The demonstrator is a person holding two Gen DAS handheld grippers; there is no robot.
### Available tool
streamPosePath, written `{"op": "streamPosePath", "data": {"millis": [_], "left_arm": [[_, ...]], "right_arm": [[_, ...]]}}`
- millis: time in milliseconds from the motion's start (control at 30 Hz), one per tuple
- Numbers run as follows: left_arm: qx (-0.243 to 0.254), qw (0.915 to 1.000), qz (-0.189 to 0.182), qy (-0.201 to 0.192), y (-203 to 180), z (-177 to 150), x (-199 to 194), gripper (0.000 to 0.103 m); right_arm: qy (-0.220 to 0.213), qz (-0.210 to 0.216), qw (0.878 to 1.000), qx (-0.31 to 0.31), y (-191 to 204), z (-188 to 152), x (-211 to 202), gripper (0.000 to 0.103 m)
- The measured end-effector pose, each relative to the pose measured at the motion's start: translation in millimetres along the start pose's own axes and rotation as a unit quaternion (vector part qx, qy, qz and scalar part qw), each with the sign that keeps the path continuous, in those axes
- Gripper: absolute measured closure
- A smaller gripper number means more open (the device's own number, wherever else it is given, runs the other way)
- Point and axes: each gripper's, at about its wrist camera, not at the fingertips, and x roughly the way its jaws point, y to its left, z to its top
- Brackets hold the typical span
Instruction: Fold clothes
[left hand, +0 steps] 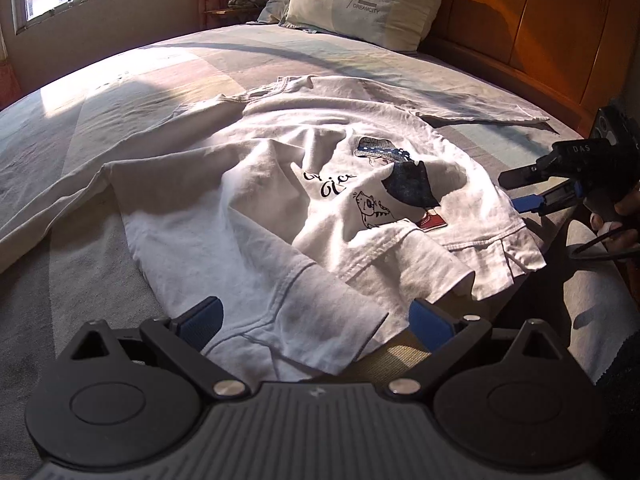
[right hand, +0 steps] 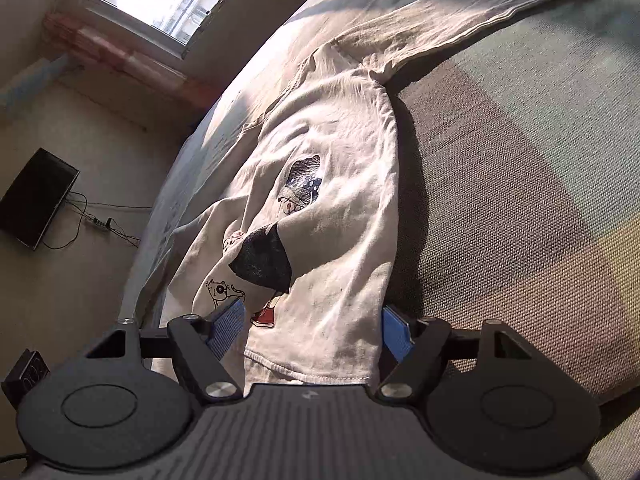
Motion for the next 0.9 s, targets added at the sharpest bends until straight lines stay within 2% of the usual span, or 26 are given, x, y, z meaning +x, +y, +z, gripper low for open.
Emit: {"op": "streamPosePath", "data": {"millis": [100, 200, 233, 267, 300, 467, 600, 767, 900], "left_arm": [[-0.017, 0.9998, -0.006, -0.01, -1.0, -2.3, -3.9, 0.004], [-0.031, 0.9995, -0.003, -0.007, -0.8, -3.9, -0.3, 0.004], [-0.032, 0.9995, -0.001, -0.004, -1.3, -3.5, 1.5, 0.004], [-0.032, 0.9995, 0.0, -0.002, -2.0, -3.0, 2.4, 0.004], [-0.029, 0.9996, 0.004, -0.002, -3.7, -2.1, 2.1, 0.004], [-0.022, 0.9997, 0.014, -0.002, -5.4, -3.7, -4.5, 0.004], [-0.021, 0.9995, 0.025, 0.005, -4.6, -8.8, -7.1, 0.004], [-0.018, 0.9989, 0.042, 0.015, -3.0, -12.9, -6.3, 0.004], [-0.007, 0.9965, 0.08, 0.025, -1.4, -16.3, -7.5, 0.004]], "right_arm": [[0.018, 0.018, 1.0, 0.013, -5.6, -14.4, -7.7, 0.033], [0.014, 0.026, 0.999, 0.014, -9.9, -25.7, -10.8, 0.045], [0.013, 0.017, 1.0, 0.016, -11.0, -25.7, -8.9, 0.061], [0.013, 0.007, 1.0, 0.019, -12.1, -25.4, -6.7, 0.087], [0.014, -0.002, 1.0, 0.02, -12.0, -24.6, -4.7, 0.095], [0.008, -0.042, 0.998, -0.037, 12.0, -20.0, -13.4, 0.095], [-0.013, -0.071, 0.996, -0.059, 17.9, -8.7, -37.7, 0.095], [-0.011, -0.162, 0.984, -0.077, 4.4, 1.0, -47.8, 0.093], [-0.021, -0.211, 0.97, -0.117, 21.7, -0.1, -50.6, 0.086]]}}
